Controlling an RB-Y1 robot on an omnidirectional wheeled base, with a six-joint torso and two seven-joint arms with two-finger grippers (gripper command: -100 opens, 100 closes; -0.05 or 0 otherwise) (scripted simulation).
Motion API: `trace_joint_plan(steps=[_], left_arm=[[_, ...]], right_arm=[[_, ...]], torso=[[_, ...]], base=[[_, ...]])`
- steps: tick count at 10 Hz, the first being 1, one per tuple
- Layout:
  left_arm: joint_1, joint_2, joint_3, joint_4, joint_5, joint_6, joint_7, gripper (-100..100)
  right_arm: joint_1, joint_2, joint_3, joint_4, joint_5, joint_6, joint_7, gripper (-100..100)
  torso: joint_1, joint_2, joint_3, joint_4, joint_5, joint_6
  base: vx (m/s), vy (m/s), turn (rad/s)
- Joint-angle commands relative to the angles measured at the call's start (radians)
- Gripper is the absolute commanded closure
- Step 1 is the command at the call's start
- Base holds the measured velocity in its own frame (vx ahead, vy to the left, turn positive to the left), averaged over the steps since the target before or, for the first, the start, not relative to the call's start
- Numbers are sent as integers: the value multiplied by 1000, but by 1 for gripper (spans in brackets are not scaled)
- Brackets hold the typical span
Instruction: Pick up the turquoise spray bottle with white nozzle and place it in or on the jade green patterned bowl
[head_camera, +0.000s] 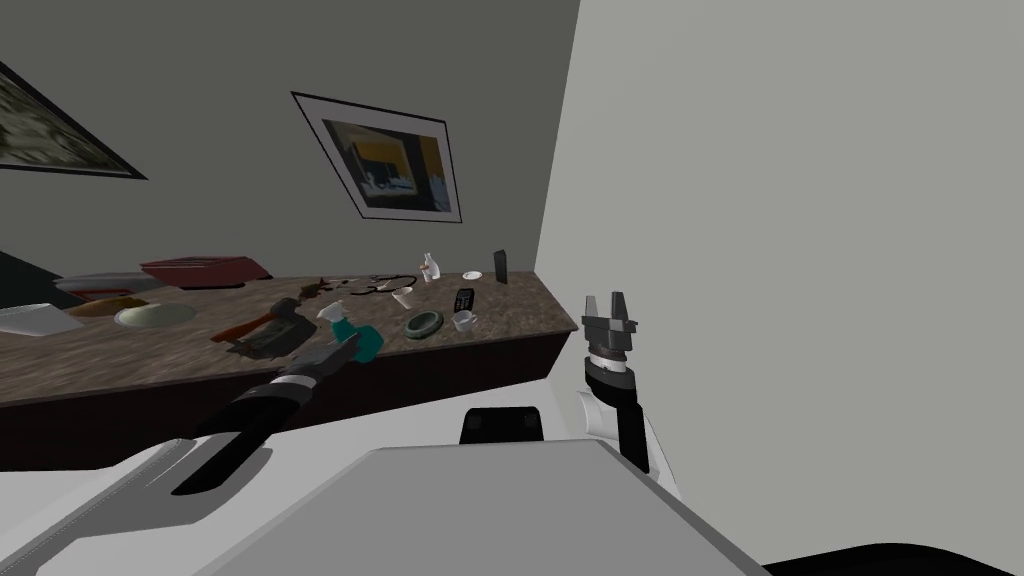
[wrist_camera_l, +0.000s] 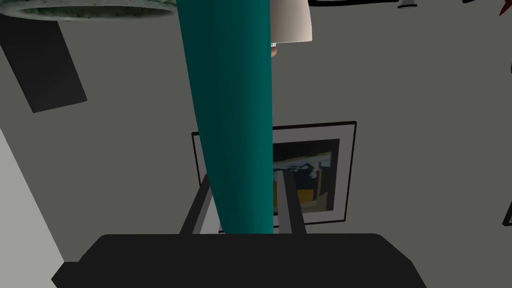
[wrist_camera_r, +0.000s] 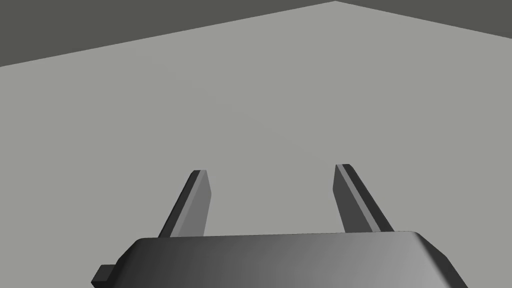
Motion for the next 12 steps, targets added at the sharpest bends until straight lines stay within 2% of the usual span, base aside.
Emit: trace_joint_plan(steps=[1, 6, 12], left_arm=[[14, 29, 5, -20, 10, 15, 15, 100], [45, 120, -2, -80, 44, 70, 61, 100], [55, 228, -34, -119, 86, 123, 116, 100]], right_arm=[[0, 0, 0, 0, 0, 0, 0, 0], [0, 0, 0, 0, 0, 0, 0, 0], [0, 0, 0, 0, 0, 0, 0, 0]], torso=[[0, 0, 0, 0, 0, 0], [3, -4, -3, -2, 1, 2], [6, -6, -4, -2, 2, 3]], base=[[53, -76, 10], [64, -57, 10], [82, -34, -1]])
